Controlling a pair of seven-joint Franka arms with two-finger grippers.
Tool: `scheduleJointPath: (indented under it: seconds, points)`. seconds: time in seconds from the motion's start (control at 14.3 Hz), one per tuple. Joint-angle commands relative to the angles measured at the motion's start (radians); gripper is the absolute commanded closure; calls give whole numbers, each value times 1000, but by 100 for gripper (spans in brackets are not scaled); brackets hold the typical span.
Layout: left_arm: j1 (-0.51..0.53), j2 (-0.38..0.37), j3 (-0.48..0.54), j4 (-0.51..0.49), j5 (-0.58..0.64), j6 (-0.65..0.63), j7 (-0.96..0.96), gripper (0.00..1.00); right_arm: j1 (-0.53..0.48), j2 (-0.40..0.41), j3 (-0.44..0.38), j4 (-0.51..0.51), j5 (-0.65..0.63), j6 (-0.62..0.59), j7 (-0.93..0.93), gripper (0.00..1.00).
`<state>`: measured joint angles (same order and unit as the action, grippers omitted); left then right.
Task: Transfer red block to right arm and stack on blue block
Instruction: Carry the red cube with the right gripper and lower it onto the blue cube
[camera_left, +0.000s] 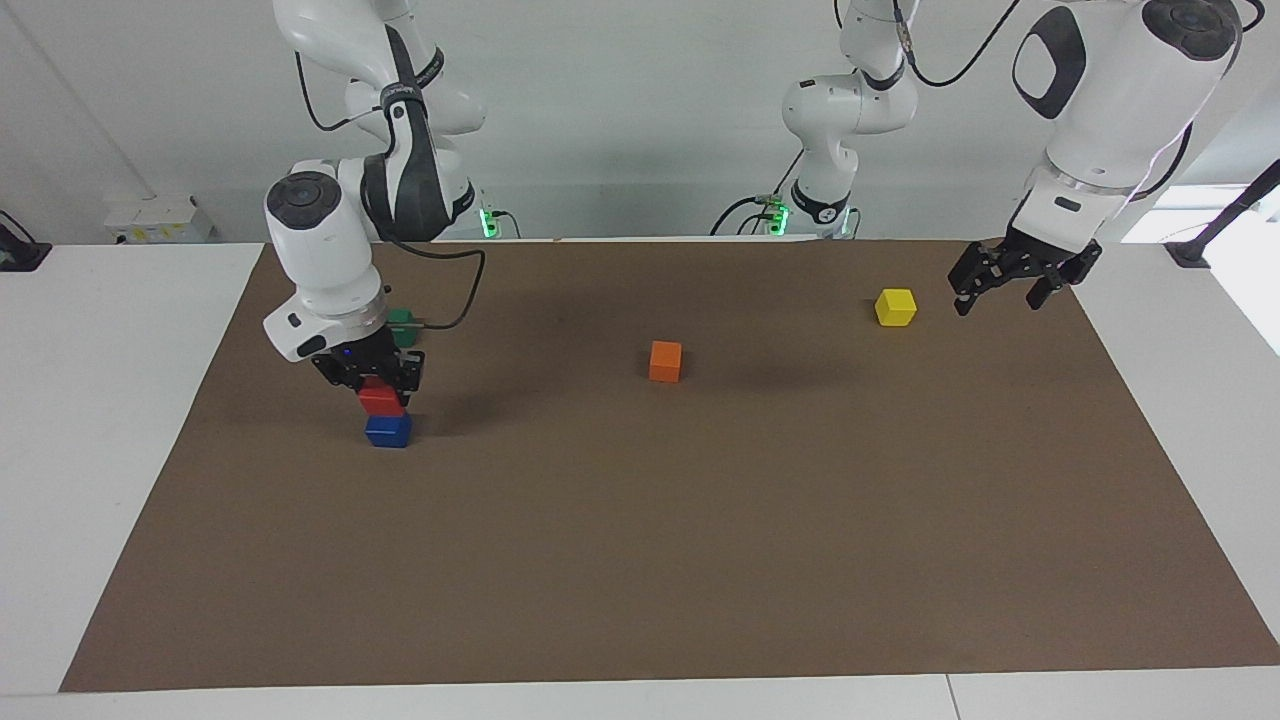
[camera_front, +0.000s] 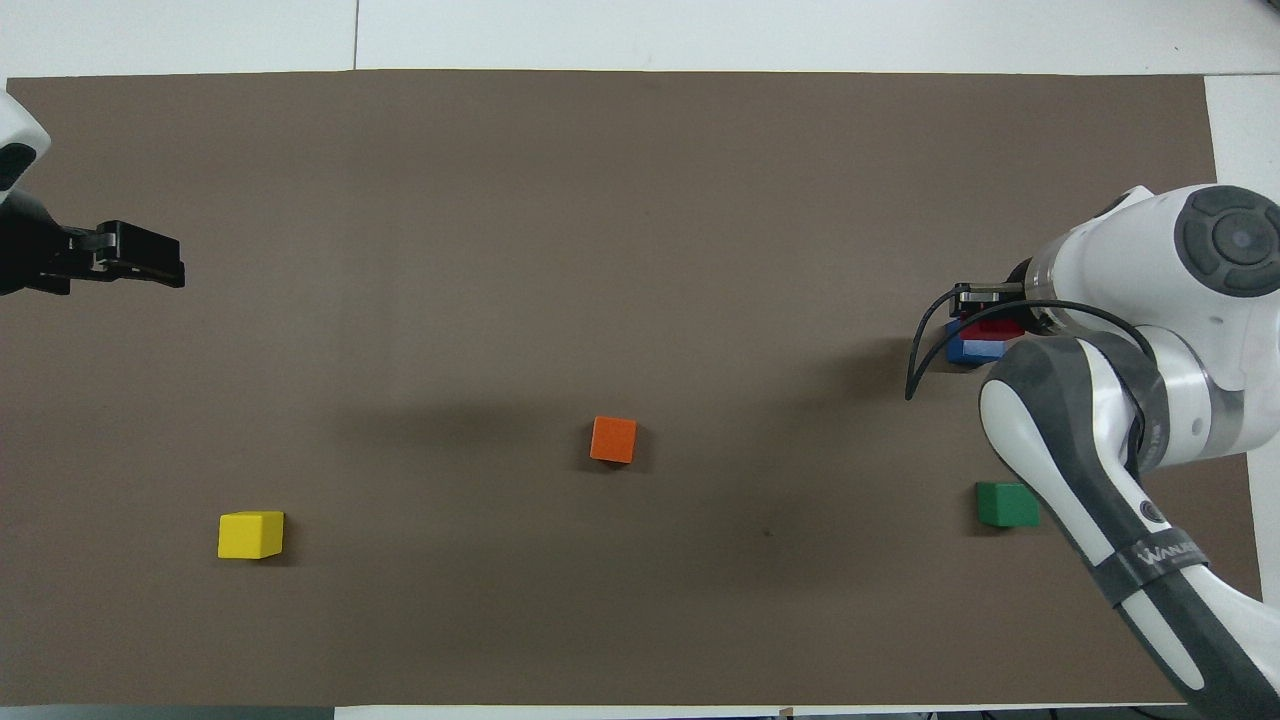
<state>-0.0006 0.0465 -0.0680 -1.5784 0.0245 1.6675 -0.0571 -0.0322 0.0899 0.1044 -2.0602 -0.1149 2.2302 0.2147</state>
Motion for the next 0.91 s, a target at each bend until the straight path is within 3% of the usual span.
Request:
scheduleJointPath:
  seconds: [0.0,0.35,0.84]
  points:
    - [-22,-8,25,3,-37,12,7,0,-15,-13,11,-72,-29,118,-21,100]
    - [-15,-10,25,-2,-34,11,16,0,-90,7,12,-129,-43,229,-92,100]
    - [-4,-25,25,-15,-32,-3,10,0,-81,7,17,-132,4,192,-92,100]
